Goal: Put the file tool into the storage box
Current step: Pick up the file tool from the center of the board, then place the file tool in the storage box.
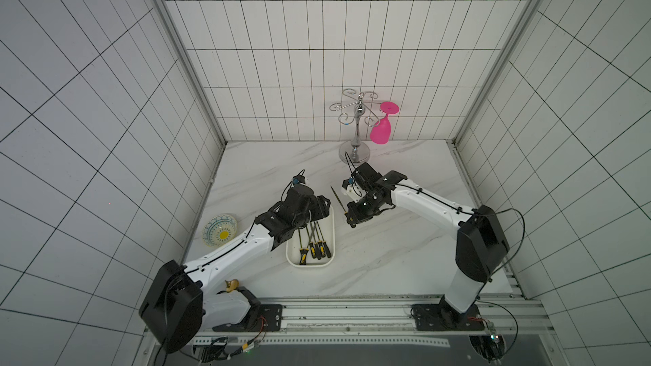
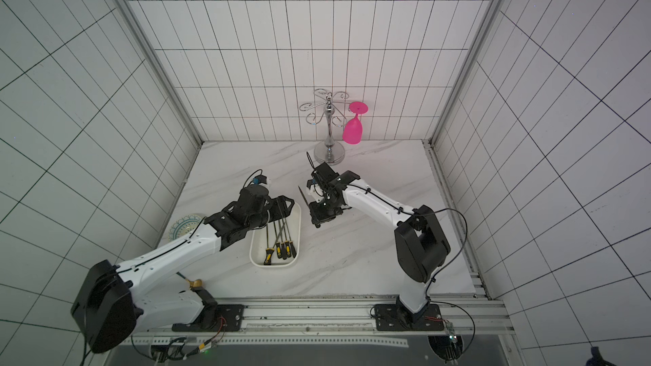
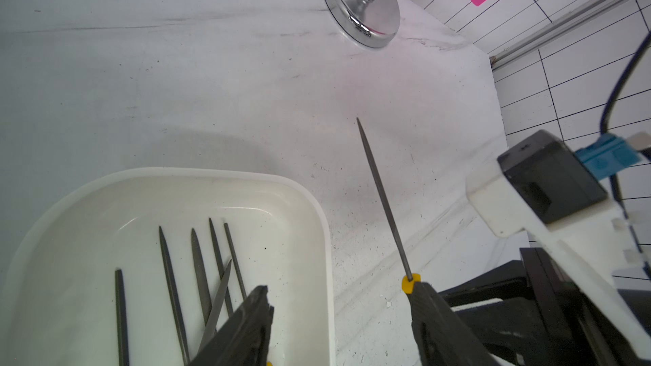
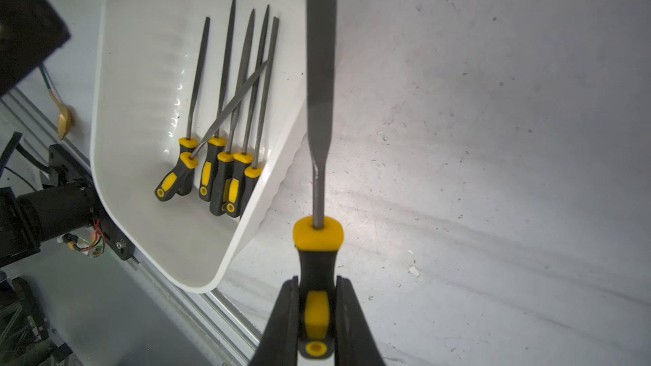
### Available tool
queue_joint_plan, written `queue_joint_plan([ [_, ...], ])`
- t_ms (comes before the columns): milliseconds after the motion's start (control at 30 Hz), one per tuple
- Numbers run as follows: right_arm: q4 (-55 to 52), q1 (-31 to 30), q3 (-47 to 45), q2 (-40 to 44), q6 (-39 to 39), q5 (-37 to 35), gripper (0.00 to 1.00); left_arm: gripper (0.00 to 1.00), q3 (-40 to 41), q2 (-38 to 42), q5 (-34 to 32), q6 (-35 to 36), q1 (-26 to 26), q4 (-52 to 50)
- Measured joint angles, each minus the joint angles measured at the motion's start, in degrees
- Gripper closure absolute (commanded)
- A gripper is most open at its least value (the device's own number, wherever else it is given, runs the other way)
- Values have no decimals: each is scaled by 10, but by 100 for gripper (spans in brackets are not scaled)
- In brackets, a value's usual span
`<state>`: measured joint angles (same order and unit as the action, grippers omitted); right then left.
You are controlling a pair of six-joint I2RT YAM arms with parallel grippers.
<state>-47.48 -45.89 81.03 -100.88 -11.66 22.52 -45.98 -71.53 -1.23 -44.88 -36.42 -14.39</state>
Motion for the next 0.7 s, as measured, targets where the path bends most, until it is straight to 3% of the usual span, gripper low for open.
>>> queue_joint_plan([
  [400, -4, -16, 30, 0, 31, 48, 100, 35, -26, -68, 30, -7, 0, 36],
  [567, -9, -18, 47, 1, 38, 56, 100, 39, -46, -96, 44, -11, 0, 52],
  [633, -9, -18, 51, 2, 40, 56, 100, 54, -47, -99, 48, -14, 0, 60],
  [700, -11, -19, 52, 5, 43, 56, 100, 84, -48, -103, 52, -17, 0, 64],
])
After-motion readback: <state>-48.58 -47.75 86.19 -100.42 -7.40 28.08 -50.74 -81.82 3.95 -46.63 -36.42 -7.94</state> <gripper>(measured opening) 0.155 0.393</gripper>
